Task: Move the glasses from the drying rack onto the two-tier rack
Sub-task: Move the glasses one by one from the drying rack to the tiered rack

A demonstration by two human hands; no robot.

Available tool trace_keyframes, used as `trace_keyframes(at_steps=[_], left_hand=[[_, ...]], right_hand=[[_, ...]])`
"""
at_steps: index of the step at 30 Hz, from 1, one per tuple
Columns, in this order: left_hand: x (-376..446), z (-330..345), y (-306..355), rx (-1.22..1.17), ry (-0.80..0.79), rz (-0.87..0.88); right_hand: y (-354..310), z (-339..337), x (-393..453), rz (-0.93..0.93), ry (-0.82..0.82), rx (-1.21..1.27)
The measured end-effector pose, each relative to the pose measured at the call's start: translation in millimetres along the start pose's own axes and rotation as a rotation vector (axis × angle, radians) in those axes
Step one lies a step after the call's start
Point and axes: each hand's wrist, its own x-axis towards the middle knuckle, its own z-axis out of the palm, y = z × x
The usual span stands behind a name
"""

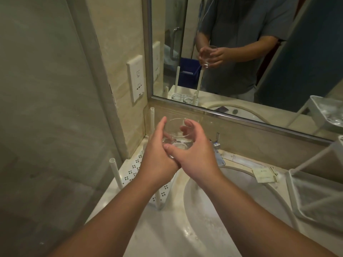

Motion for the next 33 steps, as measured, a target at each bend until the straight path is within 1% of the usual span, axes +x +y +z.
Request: trace_keyframes(at_steps=[3,9,15,22,33], left_hand=[[-2.3,1.0,-0.3,0.019,-0.043,0.026],[-0.7,12.1,4.8,0.102,-0.034,0.059],[0.3,38.9,18.1,0.179,-0.088,0.117],[0.9,99.2,44.7,0.214,-0.177,0.208],[-13.3,232.0,100.0,0.232,-0.340,0.318]], right_hand=[[3.7,-3.1,-2.5,0.011,0.008,-0.013],[9.3,-14.9,-4.4,0.023,0.048,-0.019],[15.1,-48.8,-9.9,0.018,0.119,-0.039],[27.3,-118.9,-17.4,0.028,0.213,-0.057],[62.5,-252.6,-37.8,0.065,0.427,-0.074]])
